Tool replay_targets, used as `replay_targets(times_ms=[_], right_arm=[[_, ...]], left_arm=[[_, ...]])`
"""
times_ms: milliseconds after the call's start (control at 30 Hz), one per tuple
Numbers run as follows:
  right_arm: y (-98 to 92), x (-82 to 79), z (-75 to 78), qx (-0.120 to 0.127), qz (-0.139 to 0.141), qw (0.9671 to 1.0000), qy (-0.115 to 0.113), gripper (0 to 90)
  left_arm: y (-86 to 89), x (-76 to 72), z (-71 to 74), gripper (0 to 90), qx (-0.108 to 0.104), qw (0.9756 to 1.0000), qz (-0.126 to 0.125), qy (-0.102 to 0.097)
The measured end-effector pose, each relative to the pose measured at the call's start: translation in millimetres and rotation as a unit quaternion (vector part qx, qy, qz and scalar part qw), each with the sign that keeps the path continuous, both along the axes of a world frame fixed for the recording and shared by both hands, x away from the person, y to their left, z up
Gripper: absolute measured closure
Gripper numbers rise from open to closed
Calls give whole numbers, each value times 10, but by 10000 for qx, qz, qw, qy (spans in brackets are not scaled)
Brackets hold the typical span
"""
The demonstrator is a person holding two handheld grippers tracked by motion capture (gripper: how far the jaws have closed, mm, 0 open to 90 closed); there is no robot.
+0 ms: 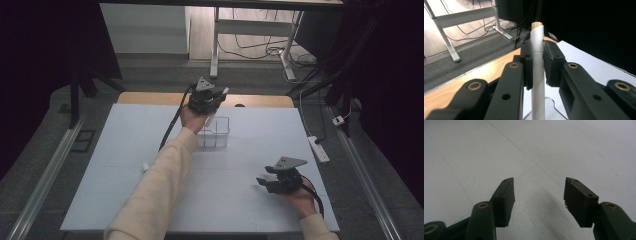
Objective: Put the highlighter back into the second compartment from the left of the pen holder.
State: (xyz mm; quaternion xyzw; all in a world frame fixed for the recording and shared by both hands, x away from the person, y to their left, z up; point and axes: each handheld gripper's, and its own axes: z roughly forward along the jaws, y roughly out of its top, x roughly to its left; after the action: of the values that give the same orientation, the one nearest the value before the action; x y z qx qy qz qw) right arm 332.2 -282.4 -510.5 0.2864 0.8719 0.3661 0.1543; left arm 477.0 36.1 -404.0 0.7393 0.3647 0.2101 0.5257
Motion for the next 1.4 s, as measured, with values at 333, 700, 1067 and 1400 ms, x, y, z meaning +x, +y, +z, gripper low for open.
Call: replay_targets(times_ms=[333, 700, 1067, 1400], right_arm=[[-2, 0, -10, -23, 8, 10000, 21, 411], [-12, -4, 7, -23, -22, 10000, -9, 410], [-30, -3, 22, -13, -46, 10000, -14, 410], [-46, -3, 40, 15, -98, 9999, -36, 410]], left_arm=[[112, 0, -131, 613, 191, 9997, 80, 100], [376, -183, -136, 517, 156, 9997, -65, 199], [608, -539, -166, 505, 418, 9977, -468, 252], [1004, -997, -248, 501, 693, 9943, -697, 404]])
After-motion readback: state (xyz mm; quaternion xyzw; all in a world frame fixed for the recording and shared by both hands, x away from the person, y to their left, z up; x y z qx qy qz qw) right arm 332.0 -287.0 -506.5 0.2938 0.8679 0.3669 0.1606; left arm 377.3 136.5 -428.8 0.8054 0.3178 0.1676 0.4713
